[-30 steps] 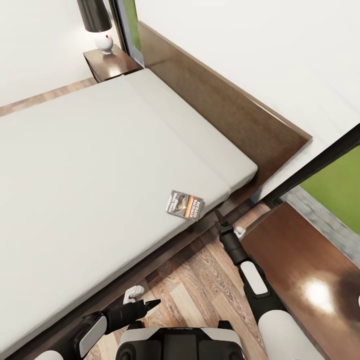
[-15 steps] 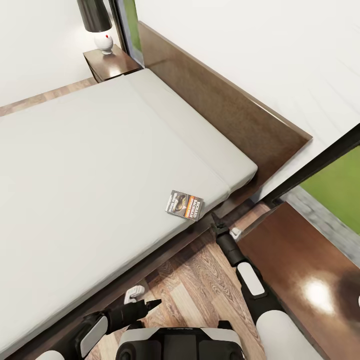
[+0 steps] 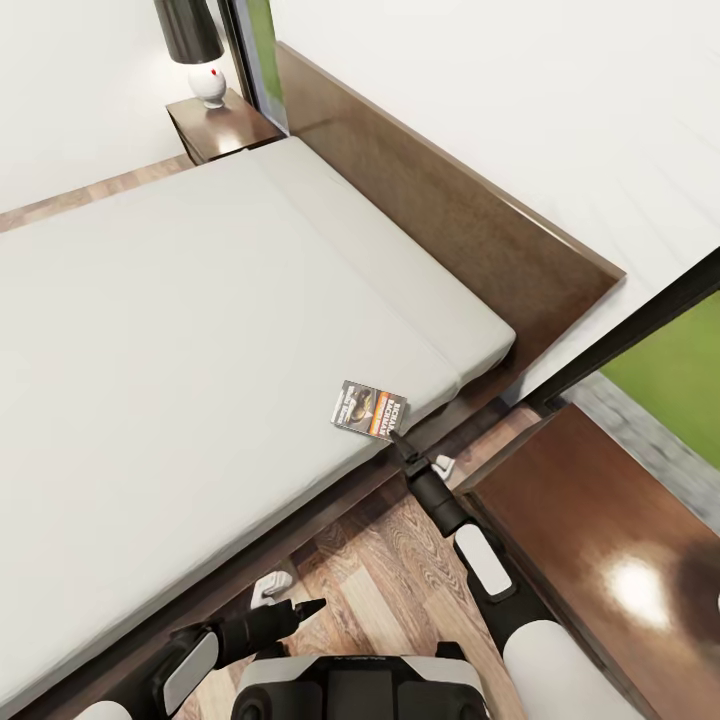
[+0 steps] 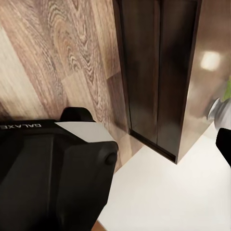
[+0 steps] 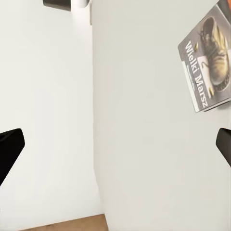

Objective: In the bedroom, move the book from the bed onto either nightstand, and place the two sandals side by side next to the bed.

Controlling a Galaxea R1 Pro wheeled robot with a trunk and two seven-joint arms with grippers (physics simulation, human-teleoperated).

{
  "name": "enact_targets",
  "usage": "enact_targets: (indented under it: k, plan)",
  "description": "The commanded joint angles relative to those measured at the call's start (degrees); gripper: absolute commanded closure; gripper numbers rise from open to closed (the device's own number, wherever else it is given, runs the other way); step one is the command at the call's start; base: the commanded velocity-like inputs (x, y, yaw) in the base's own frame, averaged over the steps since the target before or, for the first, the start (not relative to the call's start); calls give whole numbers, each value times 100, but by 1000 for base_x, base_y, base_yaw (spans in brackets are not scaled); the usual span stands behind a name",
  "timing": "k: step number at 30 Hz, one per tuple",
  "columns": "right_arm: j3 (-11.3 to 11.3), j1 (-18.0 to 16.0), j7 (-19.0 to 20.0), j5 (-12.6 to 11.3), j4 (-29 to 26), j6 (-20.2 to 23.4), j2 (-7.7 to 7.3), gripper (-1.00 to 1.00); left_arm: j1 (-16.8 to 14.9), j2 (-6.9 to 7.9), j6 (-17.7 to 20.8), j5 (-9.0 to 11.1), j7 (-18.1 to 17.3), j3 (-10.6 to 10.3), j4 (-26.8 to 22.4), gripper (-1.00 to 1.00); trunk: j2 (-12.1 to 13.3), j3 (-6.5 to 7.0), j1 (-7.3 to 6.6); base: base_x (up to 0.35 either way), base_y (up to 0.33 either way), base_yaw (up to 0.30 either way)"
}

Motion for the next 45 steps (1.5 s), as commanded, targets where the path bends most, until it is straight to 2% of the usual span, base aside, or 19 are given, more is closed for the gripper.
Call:
enact_targets:
  k: [1,20,41,45]
  plan:
    - [1,-1,8,-61,-2,53,-1,-100,-2,6,44,60,0,-24,-4,-100,-46,-22,24,0,0,0]
    - [-15,1,8,-61,0,45,-16,-100,-2,5,46,60,0,-25,-7,-100,-808,-363,441,0,0,0]
    - [-44,18,24,-70,9,44,-24,-100,-2,-83,41,60,9,-32,-3,-100,-1650,-740,902,0,0,0]
    - [-49,20,25,-169,9,48,-24,-100,-2,-110,38,60,14,-81,-1,-100,-1811,-812,990,0,0,0]
